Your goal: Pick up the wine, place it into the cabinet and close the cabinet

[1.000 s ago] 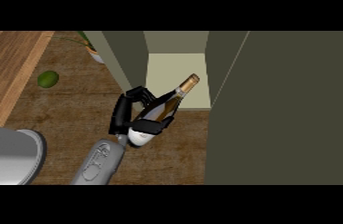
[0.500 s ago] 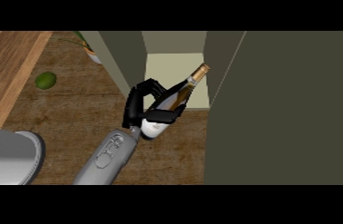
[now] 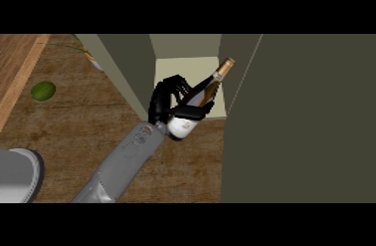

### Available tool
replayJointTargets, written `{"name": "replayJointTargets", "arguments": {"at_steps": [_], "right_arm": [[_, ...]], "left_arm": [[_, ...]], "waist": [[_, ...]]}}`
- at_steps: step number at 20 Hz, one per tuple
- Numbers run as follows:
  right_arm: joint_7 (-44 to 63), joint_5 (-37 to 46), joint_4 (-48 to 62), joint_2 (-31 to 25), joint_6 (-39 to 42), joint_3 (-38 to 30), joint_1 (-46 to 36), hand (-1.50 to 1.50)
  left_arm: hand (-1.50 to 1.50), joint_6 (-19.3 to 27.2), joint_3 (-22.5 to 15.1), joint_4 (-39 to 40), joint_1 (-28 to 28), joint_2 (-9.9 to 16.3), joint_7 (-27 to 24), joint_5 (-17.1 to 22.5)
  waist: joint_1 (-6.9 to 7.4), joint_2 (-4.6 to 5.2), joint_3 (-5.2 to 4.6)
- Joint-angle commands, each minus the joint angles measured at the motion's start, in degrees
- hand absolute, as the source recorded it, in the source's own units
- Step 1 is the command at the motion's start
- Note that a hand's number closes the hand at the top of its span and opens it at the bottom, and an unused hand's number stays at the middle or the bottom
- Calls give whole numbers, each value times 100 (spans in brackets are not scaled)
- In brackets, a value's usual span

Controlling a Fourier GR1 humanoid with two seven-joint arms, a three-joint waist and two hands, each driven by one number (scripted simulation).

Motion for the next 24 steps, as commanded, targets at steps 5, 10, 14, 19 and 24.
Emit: {"name": "replayJointTargets", "arguments": {"at_steps": [5, 10, 14, 19, 24], "right_arm": [[163, -882, -435, -127, 229, -141, 119, -150], [289, -856, -423, 7, 35, -92, 22, -150], [25, -936, -240, -19, 253, -231, 94, -150], [210, -854, -531, 2, 203, -2, 179, -150], [-111, -691, -224, 78, 355, 47, 231, -150]], "left_arm": [[150, 254, -58, 1423, -951, -22, -66, 565], [150, 97, 225, 2129, -967, -23, -651, 660], [150, 278, 543, 2376, -937, -23, -1087, 936], [150, 312, 734, 2680, -1267, -23, -1340, 1052], [150, 340, 1107, 2710, -1439, -23, -1532, 1447]], "waist": [[-220, 61, -3], [-90, 64, -7], [-193, 95, -9], [-231, 108, -14], [-245, 107, -12]]}}
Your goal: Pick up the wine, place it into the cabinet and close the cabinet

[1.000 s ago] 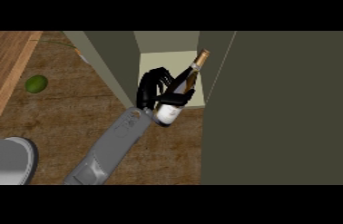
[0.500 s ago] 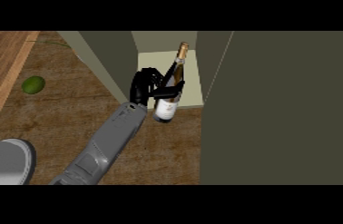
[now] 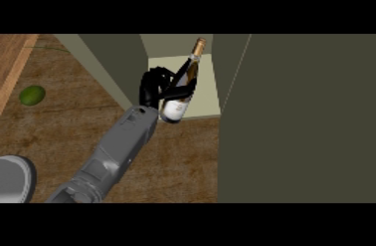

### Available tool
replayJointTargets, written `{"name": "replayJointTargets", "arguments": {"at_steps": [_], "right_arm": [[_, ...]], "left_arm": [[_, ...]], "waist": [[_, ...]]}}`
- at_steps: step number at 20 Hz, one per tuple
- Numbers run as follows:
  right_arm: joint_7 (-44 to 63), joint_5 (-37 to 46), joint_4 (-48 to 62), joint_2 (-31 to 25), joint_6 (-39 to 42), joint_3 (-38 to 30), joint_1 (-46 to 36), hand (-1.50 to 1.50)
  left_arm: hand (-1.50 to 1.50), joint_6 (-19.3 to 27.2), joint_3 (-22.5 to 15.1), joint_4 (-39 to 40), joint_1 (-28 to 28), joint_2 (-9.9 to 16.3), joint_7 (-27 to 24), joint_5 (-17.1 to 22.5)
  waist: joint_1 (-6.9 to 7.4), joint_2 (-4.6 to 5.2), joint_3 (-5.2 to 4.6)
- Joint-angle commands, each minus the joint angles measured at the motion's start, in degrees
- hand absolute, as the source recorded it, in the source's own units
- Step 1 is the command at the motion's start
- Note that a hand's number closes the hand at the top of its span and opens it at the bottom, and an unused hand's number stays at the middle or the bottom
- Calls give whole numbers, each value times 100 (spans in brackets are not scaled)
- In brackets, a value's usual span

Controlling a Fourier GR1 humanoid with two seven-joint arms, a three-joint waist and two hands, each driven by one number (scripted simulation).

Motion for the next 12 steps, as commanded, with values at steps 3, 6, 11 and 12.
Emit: {"name": "replayJointTargets", "arguments": {"at_steps": [3, 6, 11, 12], "right_arm": [[101, -632, -200, -136, 63, -266, 27, -150], [277, -476, -543, -74, -20, 82, 33, -150], [280, -626, -462, -165, 31, -29, -46, -150], [115, -508, -321, -80, 74, 6, -6, -150]], "left_arm": [[150, 326, 67, 464, -442, 12, -374, -142], [150, 524, -219, 725, -783, 0, -224, -438], [150, 744, -650, 891, -894, 1, -59, -767], [150, 789, -688, 908, -1068, 1, 121, -795]], "waist": [[7, 35, 6], [-107, 53, 0], [-149, 35, 5], [-173, 27, 9]]}}
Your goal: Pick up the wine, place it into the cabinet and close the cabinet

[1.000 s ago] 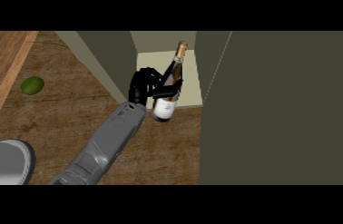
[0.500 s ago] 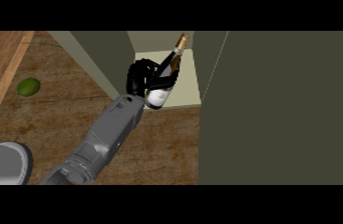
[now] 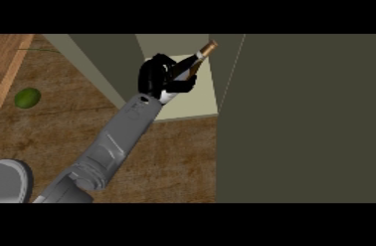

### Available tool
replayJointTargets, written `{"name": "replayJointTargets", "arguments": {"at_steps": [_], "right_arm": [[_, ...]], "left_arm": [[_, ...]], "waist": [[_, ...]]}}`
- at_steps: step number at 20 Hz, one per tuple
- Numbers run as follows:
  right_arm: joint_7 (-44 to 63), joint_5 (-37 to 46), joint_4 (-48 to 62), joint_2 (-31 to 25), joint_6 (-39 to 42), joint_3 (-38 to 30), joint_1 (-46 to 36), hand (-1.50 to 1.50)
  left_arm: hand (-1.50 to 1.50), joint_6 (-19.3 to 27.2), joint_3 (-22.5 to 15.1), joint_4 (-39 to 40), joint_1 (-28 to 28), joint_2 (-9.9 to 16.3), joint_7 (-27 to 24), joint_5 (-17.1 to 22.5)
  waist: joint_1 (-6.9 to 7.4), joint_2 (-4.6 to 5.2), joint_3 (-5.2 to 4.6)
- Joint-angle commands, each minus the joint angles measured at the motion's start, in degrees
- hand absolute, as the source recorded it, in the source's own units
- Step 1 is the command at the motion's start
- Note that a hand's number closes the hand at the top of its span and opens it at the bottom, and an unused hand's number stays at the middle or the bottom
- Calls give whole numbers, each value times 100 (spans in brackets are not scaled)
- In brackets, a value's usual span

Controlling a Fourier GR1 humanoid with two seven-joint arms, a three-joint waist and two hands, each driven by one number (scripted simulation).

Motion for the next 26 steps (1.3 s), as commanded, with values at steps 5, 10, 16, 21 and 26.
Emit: {"name": "replayJointTargets", "arguments": {"at_steps": [5, 10, 16, 21, 26], "right_arm": [[122, -525, -217, -30, 7, -62, -118, -150], [213, -533, -238, -77, 30, 20, -187, -150], [246, -413, -355, 21, -61, 140, -83, -150], [286, -696, -310, -173, 57, -26, -152, -150], [163, -655, -253, -158, 105, -38, -175, -150]], "left_arm": [[150, 194, -298, -55, -305, -19, 458, -176], [150, 369, -444, -119, -304, -17, 900, -181], [150, 441, -709, 210, -630, -17, 1595, -410], [150, 839, -905, 149, -363, -19, 1700, -569], [-150, 872, -1087, 383, -487, -21, 1931, -765]], "waist": [[-176, 28, 0], [-263, 35, 0], [-199, 16, 3], [-235, 43, 1], [-237, 54, 4]]}}
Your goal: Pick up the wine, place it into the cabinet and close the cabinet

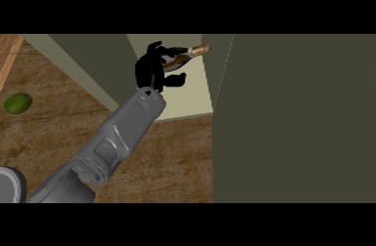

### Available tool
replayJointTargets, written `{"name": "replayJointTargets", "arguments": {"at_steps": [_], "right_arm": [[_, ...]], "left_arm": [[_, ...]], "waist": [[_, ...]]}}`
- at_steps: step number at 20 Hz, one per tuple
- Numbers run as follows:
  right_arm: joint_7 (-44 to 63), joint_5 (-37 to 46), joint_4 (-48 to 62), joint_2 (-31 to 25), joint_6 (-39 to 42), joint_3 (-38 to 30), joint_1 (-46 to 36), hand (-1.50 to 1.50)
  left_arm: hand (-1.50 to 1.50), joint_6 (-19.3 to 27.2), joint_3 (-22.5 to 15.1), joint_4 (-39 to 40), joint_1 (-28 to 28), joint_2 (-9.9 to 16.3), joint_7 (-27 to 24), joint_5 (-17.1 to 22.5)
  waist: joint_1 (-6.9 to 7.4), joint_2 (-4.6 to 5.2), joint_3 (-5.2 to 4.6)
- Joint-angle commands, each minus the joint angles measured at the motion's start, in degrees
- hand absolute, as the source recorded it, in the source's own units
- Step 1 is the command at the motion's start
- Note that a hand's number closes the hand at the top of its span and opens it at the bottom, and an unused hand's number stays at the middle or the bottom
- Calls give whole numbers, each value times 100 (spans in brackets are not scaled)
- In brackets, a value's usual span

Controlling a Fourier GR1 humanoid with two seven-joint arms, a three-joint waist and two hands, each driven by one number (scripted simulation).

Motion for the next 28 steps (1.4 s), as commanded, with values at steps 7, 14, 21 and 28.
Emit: {"name": "replayJointTargets", "arguments": {"at_steps": [7, 14, 21, 28], "right_arm": [[257, -287, -330, -27, -216, -3, -144, -150], [297, -510, -467, -136, -141, -51, 101, -150], [377, -483, -621, -106, -236, 87, 254, -150], [314, -340, -685, -83, -311, 109, 277, -150]], "left_arm": [[-150, -24, -318, 157, 39, -14, 573, -324], [-150, 153, 46, -601, 375, -14, 38, 29], [-150, 87, 478, -1169, 664, -14, -871, 472], [-150, 175, 737, -1763, 854, -14, -1516, 980]], "waist": [[40, 14, -5], [118, -23, -16], [213, -50, -18], [362, -119, -9]]}}
